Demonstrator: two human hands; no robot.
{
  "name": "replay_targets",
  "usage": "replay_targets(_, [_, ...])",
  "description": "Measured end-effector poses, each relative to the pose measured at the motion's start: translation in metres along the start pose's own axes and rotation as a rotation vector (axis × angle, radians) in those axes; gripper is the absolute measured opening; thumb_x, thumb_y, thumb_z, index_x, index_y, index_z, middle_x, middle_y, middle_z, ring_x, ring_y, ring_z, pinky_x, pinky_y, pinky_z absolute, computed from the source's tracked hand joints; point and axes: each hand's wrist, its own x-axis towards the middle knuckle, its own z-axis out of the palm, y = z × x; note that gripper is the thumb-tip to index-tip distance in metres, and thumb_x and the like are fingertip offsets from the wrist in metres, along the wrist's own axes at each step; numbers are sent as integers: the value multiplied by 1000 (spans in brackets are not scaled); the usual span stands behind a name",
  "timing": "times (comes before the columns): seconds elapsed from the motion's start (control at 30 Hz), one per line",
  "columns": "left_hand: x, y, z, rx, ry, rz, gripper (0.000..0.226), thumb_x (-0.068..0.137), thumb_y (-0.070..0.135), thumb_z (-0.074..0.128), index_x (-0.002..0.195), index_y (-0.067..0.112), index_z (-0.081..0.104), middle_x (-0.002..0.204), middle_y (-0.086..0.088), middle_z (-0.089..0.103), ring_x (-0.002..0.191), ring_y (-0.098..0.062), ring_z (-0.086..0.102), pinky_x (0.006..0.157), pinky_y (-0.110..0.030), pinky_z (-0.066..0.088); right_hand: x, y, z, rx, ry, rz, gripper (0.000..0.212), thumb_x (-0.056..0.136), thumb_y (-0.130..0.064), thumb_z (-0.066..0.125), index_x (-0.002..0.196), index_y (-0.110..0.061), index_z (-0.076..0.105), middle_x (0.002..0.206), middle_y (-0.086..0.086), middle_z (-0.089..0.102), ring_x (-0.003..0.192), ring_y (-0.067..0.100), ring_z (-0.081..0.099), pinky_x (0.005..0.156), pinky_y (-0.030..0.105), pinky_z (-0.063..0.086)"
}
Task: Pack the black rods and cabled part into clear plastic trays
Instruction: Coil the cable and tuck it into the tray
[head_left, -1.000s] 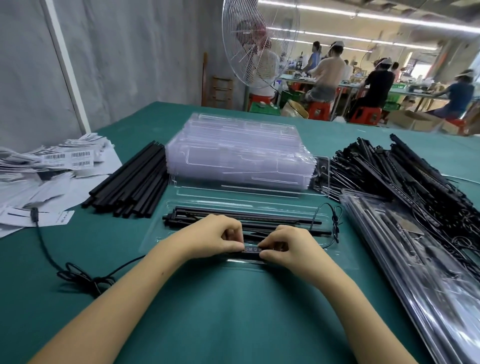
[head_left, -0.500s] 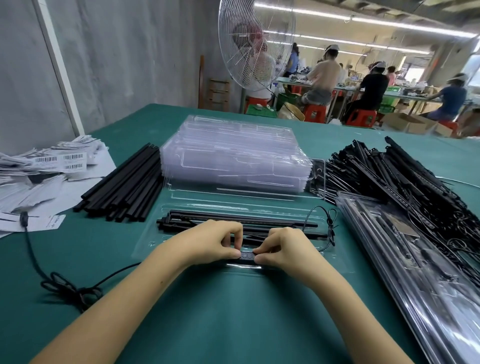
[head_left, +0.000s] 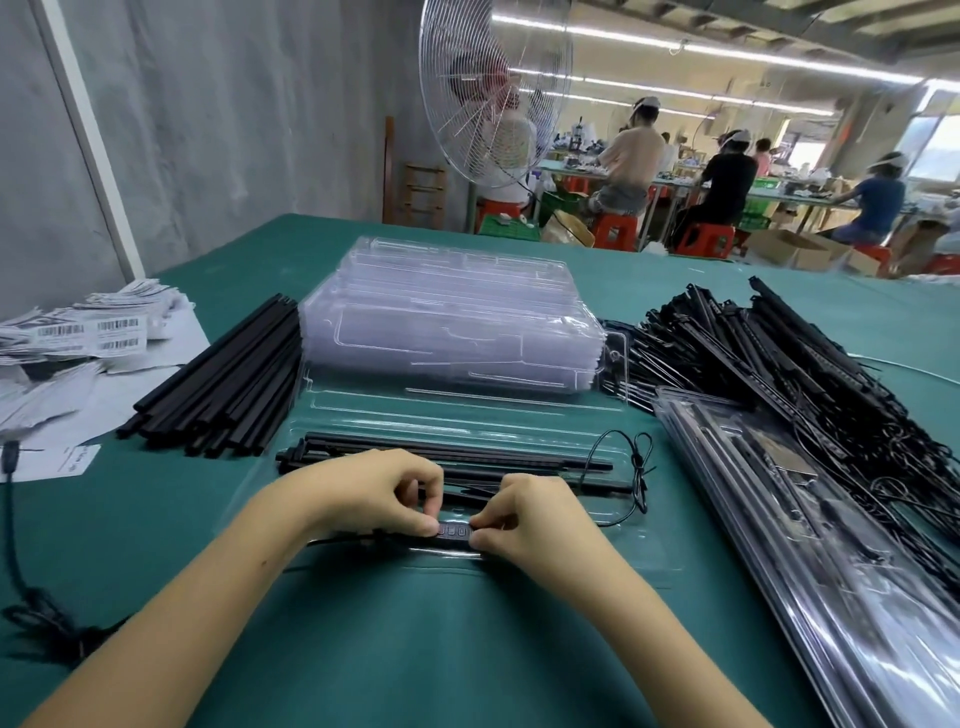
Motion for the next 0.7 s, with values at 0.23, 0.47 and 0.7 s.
replay_targets(0.23, [0, 4, -2, -27, -39, -3, 16, 83, 28, 69, 71, 33, 60, 57, 16, 53, 50, 2, 48, 48, -15, 42, -1, -1, -7, 39, -55, 42, 18, 81, -29, 71, 96, -21, 76, 69, -16, 51, 77, 3, 51, 76, 22, 46])
replay_targets(0.47, [0, 11, -5, 172, 24, 52, 17, 79, 34, 71, 68, 39, 60, 59, 21, 58, 54, 4, 51, 51, -12, 39, 10, 22, -51, -86, 269, 174, 41, 84, -2, 50, 110, -28, 69, 108, -6, 67, 85, 10, 61, 79, 31, 53])
replay_targets(0.7, [3, 13, -5, 219, 8, 35, 16, 77, 34, 72, 67, 38, 60, 59, 21, 58, 54, 3, 51, 51, -12, 39, 11, 86, -76, -173, 112, 541, 40, 84, 1, 55, 118, -19, 59, 126, 12, 54, 63, 17, 52, 60, 27, 46])
